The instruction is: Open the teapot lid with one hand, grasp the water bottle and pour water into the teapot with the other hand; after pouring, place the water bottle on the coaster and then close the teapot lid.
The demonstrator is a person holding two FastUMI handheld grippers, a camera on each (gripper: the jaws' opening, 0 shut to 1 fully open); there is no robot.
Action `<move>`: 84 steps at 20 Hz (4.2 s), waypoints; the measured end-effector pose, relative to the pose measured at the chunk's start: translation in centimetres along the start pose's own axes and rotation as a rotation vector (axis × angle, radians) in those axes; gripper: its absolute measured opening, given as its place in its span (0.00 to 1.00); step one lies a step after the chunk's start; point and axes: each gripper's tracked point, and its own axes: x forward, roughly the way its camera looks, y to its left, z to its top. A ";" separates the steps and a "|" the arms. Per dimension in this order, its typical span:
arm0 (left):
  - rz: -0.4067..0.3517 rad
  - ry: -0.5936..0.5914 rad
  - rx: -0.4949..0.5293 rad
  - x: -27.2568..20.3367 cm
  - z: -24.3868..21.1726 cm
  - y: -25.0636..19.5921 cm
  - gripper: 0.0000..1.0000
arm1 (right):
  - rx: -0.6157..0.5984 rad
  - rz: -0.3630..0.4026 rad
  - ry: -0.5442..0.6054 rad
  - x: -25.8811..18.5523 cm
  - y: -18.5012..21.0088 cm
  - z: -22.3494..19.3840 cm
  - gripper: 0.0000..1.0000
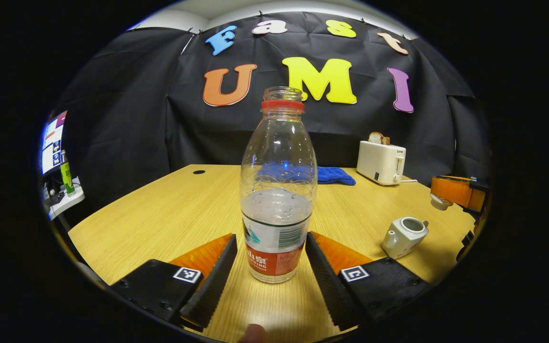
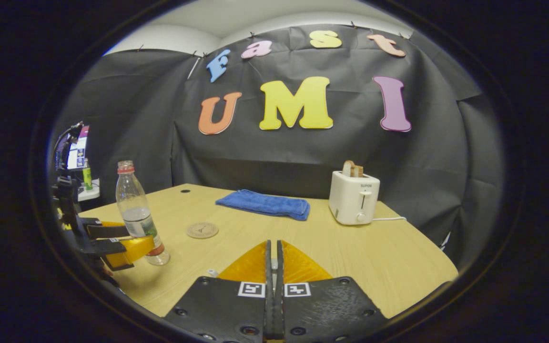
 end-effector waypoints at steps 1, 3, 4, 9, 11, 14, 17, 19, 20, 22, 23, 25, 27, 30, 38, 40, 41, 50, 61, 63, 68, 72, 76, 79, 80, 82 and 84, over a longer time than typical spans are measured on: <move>0.000 0.000 0.009 0.1 0.1 -0.1 0.83 | -0.002 0.001 -0.004 0.0 0.0 0.1 0.00; -0.001 0.013 0.039 0.2 0.0 0.1 0.79 | 0.000 0.003 -0.009 -0.2 -0.2 0.3 0.00; 0.003 0.021 0.059 0.1 0.0 0.0 0.79 | 0.003 0.005 -0.011 -0.4 -0.3 0.4 0.00; 0.079 0.033 0.295 -0.7 1.7 1.7 0.75 | 0.011 0.008 -0.019 -0.7 -1.3 0.7 0.00; 0.122 0.018 0.426 -1.0 2.7 2.7 0.74 | 0.016 0.009 -0.020 -1.0 -1.8 0.7 0.00; 0.176 0.001 0.620 -1.4 4.5 3.9 0.73 | 0.019 0.000 -0.027 -1.4 -3.0 1.0 0.00; 0.206 0.000 0.774 -1.5 5.7 4.7 0.72 | 0.016 -0.005 -0.030 -1.8 -4.0 1.1 0.00; 0.230 -0.008 0.878 -1.3 6.5 5.0 0.72 | 0.015 -0.006 -0.029 -2.0 -4.5 1.2 0.00; 0.238 -0.001 0.941 -1.1 6.7 5.2 0.71 | 0.020 -0.008 -0.031 -2.2 -4.8 1.2 0.00; 0.236 0.025 1.049 -0.7 6.1 5.2 0.71 | 0.032 -0.010 -0.037 -2.6 -5.0 1.2 0.00; 0.223 0.038 1.089 -0.5 5.6 4.9 0.71 | 0.037 -0.009 -0.038 -2.7 -5.1 1.1 0.00; 0.204 0.052 1.186 0.0 4.9 4.0 0.71 | 0.038 -0.006 -0.037 -2.8 -5.2 1.0 0.00; 0.197 0.039 1.306 0.0 5.1 3.0 0.71 | 0.040 -0.006 -0.037 -3.0 -5.5 1.0 0.00; 0.169 0.030 1.414 0.4 4.9 1.2 0.70 | 0.049 -0.006 -0.037 -3.3 -5.9 0.7 0.00; 0.134 0.017 1.618 0.8 5.1 -2.1 0.70 | 0.065 0.001 -0.035 -3.8 -6.6 0.1 0.00; 0.133 0.022 1.656 0.7 5.2 -2.5 0.70 | 0.067 0.005 -0.033 -3.8 -6.8 -0.1 0.00; 0.138 0.025 1.666 0.6 5.3 -2.6 0.70 | 0.069 0.006 -0.033 -3.9 -6.9 -0.1 0.00; 0.141 0.015 1.773 1.2 5.9 -4.3 0.70 | 0.069 0.002 -0.018 -4.1 -7.7 -0.9 0.00; 0.187 0.052 1.880 1.6 6.0 -5.0 0.70 | 0.063 0.009 -0.018 -4.4 -7.9 -1.0 0.00; 0.197 0.043 1.893 1.6 6.4 -5.2 0.70 | 0.065 0.009 -0.017 -4.4 -8.0 -1.2 0.00; 0.221 0.016 1.935 1.4 7.0 -6.1 0.70 | 0.073 0.008 -0.016 -4.5 -8.4 -1.4 0.00; 0.236 0.005 1.942 1.2 7.5 -6.2 0.70 | 0.075 0.005 -0.019 -4.7 -8.8 -1.5 0.00; 0.247 -0.003 1.967 1.2 7.8 -6.6 0.70 | 0.076 0.003 -0.023 -4.8 -8.9 -1.4 0.00; 0.266 -0.013 1.976 1.2 8.4 -6.7 0.70 | 0.076 0.002 -0.026 -4.9 -8.9 -1.4 0.00; 0.272 -0.014 1.973 1.1 8.5 -6.6 0.70 | 0.076 0.002 -0.025 -4.8 -9.0 -1.4 0.00; 0.282 -0.015 1.981 1.2 8.8 -6.6 0.70 | 0.076 0.001 -0.025 -4.9 -9.1 -1.4 0.00; 0.288 -0.024 1.994 1.4 8.8 -6.7 0.70 | 0.078 0.002 -0.025 -5.0 -9.1 -1.4 0.00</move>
